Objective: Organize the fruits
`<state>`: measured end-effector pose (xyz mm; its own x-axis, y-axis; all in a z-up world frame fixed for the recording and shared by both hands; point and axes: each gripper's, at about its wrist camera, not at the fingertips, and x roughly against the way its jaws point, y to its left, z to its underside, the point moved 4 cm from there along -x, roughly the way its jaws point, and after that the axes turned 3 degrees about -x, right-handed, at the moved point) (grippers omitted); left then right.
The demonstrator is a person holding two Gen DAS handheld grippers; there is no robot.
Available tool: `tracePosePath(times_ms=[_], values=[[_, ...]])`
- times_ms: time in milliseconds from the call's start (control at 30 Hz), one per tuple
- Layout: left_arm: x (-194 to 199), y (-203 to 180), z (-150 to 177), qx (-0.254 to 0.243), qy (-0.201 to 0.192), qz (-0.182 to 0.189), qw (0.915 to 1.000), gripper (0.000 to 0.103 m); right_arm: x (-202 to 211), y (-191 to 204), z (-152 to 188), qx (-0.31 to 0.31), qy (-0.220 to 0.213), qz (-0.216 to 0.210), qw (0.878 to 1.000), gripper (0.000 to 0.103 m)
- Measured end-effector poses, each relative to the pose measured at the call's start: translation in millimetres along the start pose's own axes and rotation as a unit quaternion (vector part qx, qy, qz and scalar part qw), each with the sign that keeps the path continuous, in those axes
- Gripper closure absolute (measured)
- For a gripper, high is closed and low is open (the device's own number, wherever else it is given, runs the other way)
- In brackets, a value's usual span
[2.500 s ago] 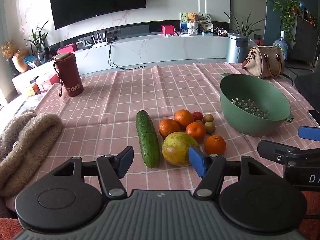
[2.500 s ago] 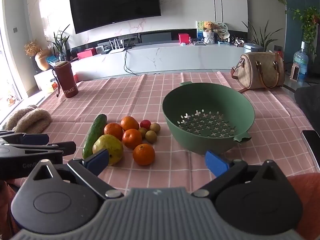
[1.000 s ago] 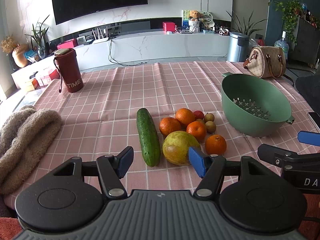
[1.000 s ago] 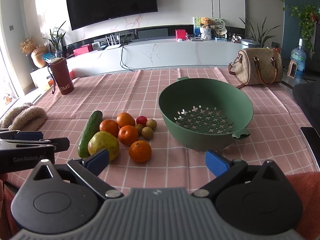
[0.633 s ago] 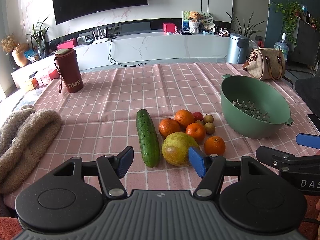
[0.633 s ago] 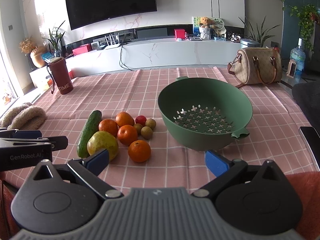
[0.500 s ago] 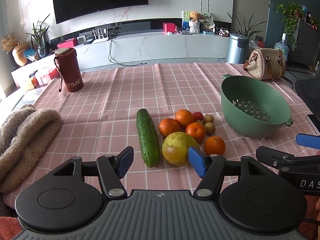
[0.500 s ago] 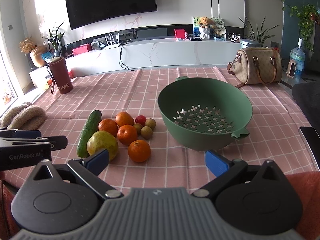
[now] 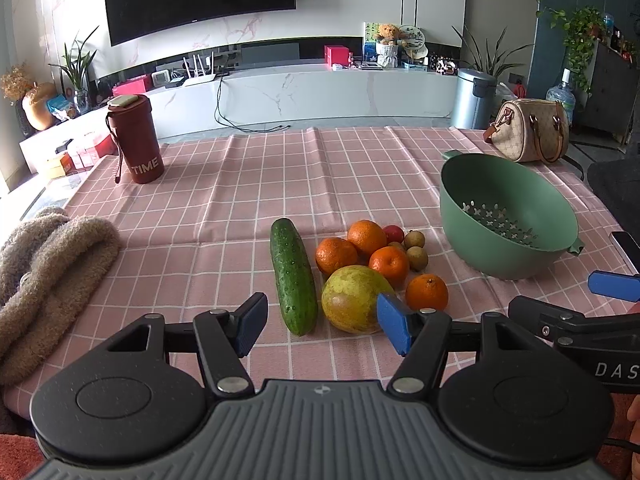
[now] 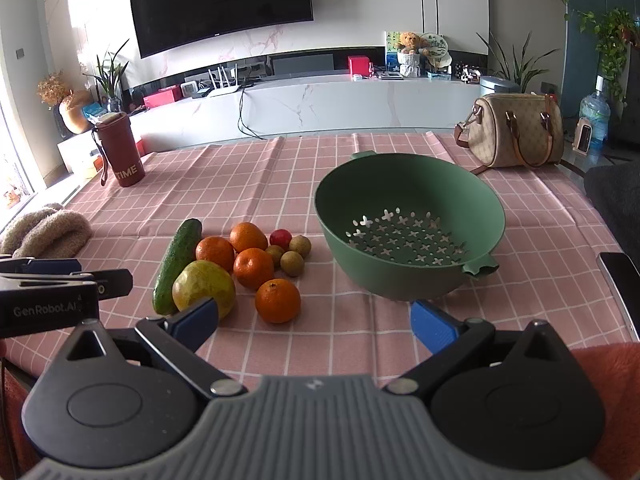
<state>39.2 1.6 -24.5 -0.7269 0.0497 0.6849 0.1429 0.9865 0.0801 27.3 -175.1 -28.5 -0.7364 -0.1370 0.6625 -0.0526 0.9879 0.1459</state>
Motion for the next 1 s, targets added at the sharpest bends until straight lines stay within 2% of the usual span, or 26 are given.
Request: tracePosePath(times_ms=[333, 467, 533, 567, 633, 767, 833, 1000], values=[[-8, 4, -4, 0.002, 0.005, 0.015, 0.9999, 0.029, -8, 4, -1, 0.006, 0.014, 0.005, 1.000, 0.005], [-19, 10, -5, 0.004, 0.020, 0.025, 0.9995, 0.034, -13, 8, -3, 0.011, 0.024, 0.000, 1.000, 0.005], [-28, 16, -6, 0.007, 0.034, 0.033, 0.9988, 0.043, -17, 13, -4, 0.012, 0.026, -0.017, 0.999, 0.006], [-33, 20, -6, 0.013, 0.042, 0.037, 0.9984, 0.045, -21, 16, -4, 0.015, 0.029, -0.027, 0.999, 0.007], [-42, 29, -8, 0.030, 0.054, 0.047, 0.9969, 0.052, -29, 24, -5, 0.018, 0.037, -0.044, 0.998, 0.018], [-59, 43, -12, 0.056, 0.069, 0.065, 0.9939, 0.057, -52, 45, -7, 0.026, 0.058, -0.081, 0.995, 0.030], [-67, 49, -12, 0.062, 0.076, 0.065, 0.9931, 0.062, -64, 55, -8, 0.031, 0.064, -0.091, 0.993, 0.034], [-92, 66, -9, 0.104, 0.091, 0.086, 0.9866, 0.065, -94, 72, -11, 0.034, 0.086, -0.109, 0.990, 0.038]])
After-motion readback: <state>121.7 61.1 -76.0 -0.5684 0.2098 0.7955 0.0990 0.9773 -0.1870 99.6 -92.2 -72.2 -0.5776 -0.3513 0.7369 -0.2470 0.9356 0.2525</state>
